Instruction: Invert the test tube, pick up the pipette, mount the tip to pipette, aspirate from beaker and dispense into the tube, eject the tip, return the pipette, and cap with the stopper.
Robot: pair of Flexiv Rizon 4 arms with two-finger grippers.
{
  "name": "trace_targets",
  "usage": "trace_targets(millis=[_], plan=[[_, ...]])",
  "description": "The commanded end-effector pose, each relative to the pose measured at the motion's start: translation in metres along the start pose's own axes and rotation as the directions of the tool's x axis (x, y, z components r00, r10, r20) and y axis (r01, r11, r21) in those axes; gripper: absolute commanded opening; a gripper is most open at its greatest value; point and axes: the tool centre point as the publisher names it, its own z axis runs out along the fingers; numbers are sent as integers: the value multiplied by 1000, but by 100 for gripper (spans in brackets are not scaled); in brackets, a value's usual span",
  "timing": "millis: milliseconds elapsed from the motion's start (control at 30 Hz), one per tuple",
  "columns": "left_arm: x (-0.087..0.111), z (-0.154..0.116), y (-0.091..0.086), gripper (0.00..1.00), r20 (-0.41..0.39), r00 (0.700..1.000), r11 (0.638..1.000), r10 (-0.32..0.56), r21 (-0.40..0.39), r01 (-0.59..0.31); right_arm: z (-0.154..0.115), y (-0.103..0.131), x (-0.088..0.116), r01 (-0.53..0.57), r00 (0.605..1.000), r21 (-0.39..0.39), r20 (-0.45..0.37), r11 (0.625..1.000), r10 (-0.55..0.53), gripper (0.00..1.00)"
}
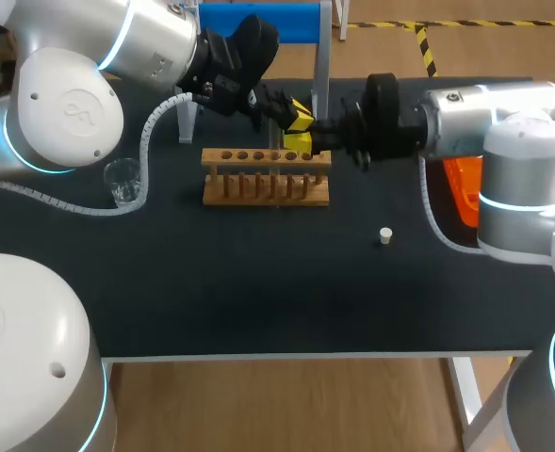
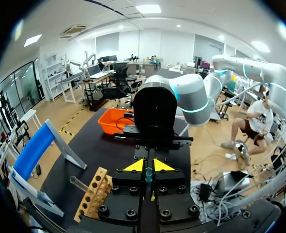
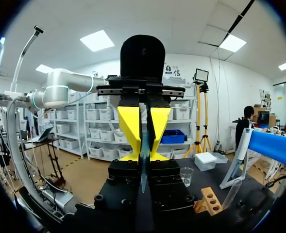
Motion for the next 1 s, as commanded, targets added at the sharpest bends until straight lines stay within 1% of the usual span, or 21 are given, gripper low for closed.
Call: trace_targets(millis=[33, 67, 100, 133, 233, 400, 567, 833, 1000], plan=[[-2, -1, -1, 0, 0, 1000, 1000, -2, -3, 2, -2, -3, 1, 0, 1000, -3, 1, 1000, 0, 0], [-2, -1, -1, 28, 0, 1000, 1000, -2, -3, 2, -2, -3, 1, -1, 1000, -4, 1, 1000, 1, 0], [-2, -1, -1, 98, 0, 1000, 1000, -2, -3, 2, -3, -4, 1, -1, 1000, -4, 1, 1000, 1, 0], [-2, -1, -1, 100, 0, 1000, 1000, -2, -3, 2, -3, -4, 1, -1, 1000, -5, 1, 1000, 1, 0], [-2, -1, -1, 100, 0, 1000, 1000, -2, -3, 2, -7, -5, 2, 2, 1000, -4, 3, 1000, -2, 0], [-2, -1, -1, 100, 0, 1000, 1000, -2, -3, 2, -22, -10, 4, 4, 1000, 4, 4, 1000, -4, 0], [-2, -1, -1, 100, 0, 1000, 1000, -2, -3, 2, -49, -15, 12, 13, 1000, 12, 8, 1000, -13, 0], [-2, -1, -1, 100, 0, 1000, 1000, -2, -3, 2, -92, -30, 31, 18, 1000, 31, 17, 999, -18, 0], [-2, -1, -1, 100, 0, 1000, 1000, -2, -3, 2, -116, -34, 40, 10, 999, 10, 31, 1000, -10, 0]])
